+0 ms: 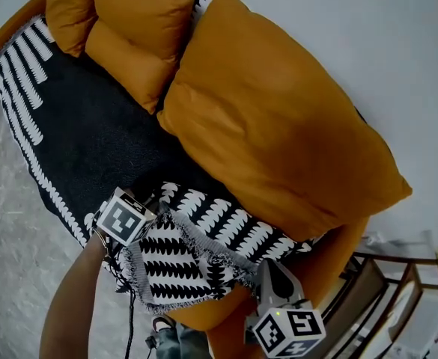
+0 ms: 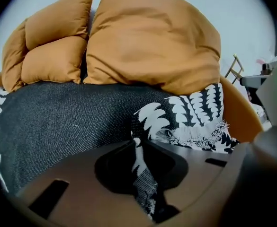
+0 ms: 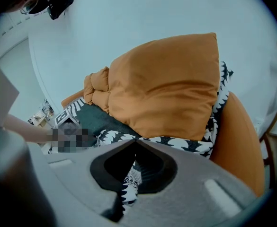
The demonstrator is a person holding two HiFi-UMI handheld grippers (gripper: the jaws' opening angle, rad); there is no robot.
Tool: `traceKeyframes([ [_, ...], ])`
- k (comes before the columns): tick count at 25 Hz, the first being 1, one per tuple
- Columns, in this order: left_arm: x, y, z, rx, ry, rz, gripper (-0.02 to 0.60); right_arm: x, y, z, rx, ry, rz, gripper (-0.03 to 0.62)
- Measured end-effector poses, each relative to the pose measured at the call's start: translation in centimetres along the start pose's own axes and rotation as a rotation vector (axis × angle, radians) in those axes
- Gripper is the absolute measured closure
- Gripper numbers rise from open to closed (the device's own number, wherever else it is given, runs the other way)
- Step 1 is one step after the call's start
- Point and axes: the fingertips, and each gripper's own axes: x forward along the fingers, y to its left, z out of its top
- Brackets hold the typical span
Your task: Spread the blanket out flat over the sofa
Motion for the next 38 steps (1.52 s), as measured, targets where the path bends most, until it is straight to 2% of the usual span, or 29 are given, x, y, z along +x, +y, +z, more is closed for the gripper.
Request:
traceKeyframes([
  [2,-0.2,-0.1,0.5,0.05,0.003,0.03,0.552,-0.3,-0.4,0.2,0.003,-0.003,-0.015,0.589],
  [5,-0.5,-0.3,1.1,0.109,-0.014,0.046,0.565,-0.6,-0.8,0.5,0.006,-0.011,-0.034,0.589],
  [13,-3.1,-0.8,-0.2,0.047,0.013,0.0,0.569,-1.9,-0.4,0.8,-0.004,-0.033,-0.046,0.589],
  [23,-7.8,-3.3,-0.2,0.104,-0.04,-0.011,0.569,-3.9,0.2,1.3,-0.042,-0.02,-0.052,0.589],
  [27,-6.3,-3.5,1.2,0.118,-0.044,-0.036,0.569,-1.8,-1.5,2.4,-0.021,-0.027,-0.061,0.589],
  [28,-5.5,-2.7,1.5,0.129,-0.029,-0.035,0.569,-0.1,-1.7,2.3,-0.002,-0.018,-0.056,0.589],
  [29,-5.5,-1.2,0.5,0.143,0.021,-0.027,0.569,1.7,-0.8,1.3,0.044,0.011,-0.033,0.589],
  [31,-7.3,2.7,-3.7,0.161,0.199,-0.001,0.569,5.5,3.1,-2.6,0.182,0.109,0.044,0.589],
  [32,-7.4,4.2,-4.6,0.162,0.254,0.006,0.569,7.3,4.0,-3.6,0.226,0.141,0.066,0.589],
  [35,-5.3,5.8,-2.5,0.149,0.254,0.006,0.569,10.8,2.9,-3.0,0.245,0.152,0.062,0.589],
  [38,-5.5,5.0,-2.2,0.12,0.245,0.014,0.569,10.7,2.3,-3.1,0.242,0.145,0.051,0.589],
])
